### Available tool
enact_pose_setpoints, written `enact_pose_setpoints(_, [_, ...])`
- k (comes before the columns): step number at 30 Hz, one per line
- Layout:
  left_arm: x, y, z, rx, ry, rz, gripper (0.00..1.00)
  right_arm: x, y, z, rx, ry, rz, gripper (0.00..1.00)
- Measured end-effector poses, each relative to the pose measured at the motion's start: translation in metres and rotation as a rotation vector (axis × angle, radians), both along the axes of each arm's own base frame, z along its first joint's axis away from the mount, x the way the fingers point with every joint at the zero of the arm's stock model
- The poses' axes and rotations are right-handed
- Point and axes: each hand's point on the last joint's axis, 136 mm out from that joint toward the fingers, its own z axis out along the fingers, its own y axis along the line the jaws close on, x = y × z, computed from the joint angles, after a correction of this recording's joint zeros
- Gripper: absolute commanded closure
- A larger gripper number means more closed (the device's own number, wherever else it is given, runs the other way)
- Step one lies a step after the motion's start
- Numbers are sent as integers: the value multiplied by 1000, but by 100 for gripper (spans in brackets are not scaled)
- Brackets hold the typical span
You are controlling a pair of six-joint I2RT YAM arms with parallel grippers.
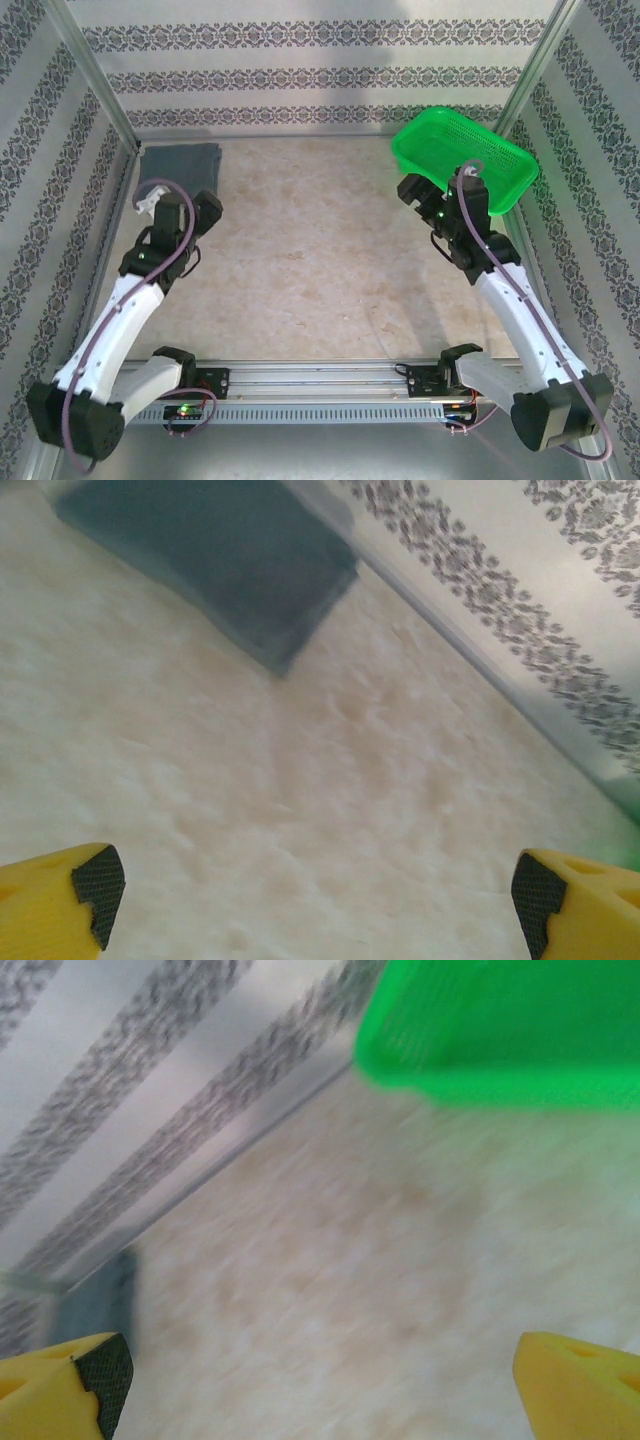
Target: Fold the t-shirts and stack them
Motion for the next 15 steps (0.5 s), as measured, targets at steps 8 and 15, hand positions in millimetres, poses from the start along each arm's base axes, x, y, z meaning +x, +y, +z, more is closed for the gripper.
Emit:
enact_pose_setpoints(8, [-32, 36, -113, 459, 198, -127, 0, -23, -59, -127, -601, 122, -48, 2])
enact_pose_setpoints(15, [10, 42, -162, 493, 216, -182, 0, -7, -75, -164, -719, 106, -32, 2])
